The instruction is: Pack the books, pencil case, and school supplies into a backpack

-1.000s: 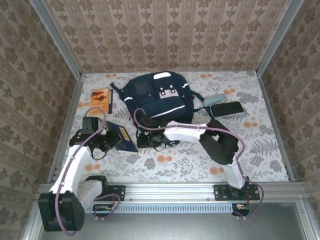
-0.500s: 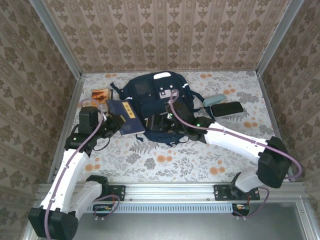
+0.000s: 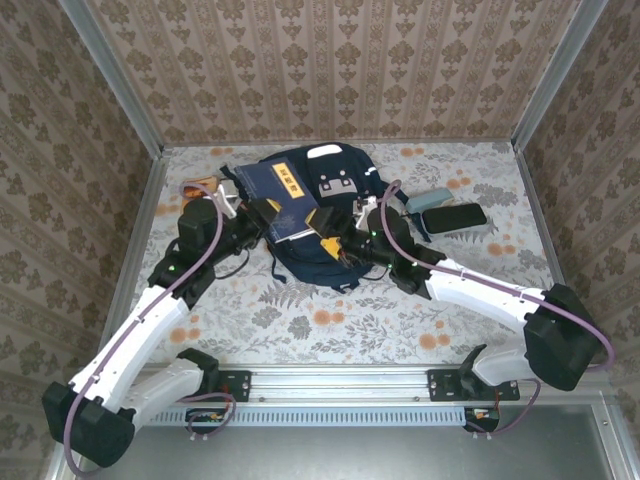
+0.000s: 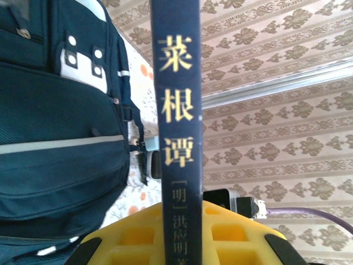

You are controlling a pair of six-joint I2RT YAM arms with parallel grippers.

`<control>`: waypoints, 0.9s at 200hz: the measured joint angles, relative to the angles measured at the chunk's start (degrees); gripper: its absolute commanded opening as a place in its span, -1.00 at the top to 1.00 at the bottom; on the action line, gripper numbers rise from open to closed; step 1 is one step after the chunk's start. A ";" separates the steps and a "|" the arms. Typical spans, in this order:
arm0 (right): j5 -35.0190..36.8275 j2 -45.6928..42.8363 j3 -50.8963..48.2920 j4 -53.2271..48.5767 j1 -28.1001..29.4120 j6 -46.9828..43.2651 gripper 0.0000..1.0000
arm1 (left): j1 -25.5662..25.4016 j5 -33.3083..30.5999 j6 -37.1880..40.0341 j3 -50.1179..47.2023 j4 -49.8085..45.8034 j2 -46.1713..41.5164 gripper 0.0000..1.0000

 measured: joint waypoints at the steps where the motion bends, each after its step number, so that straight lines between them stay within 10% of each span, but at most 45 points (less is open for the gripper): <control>1: -0.02 0.13 0.00 0.52 0.00 0.24 -0.85 | -0.04 0.00 -0.11 0.00 0.11 0.07 0.92; 131: 1.62 8.87 -0.85 22.60 0.28 14.75 0.24 | -0.79 -1.51 -9.46 -3.80 9.73 2.82 0.88; 180: 3.89 9.09 -0.85 22.47 0.48 14.67 0.85 | -0.57 -0.74 -9.42 -4.35 9.40 4.07 0.37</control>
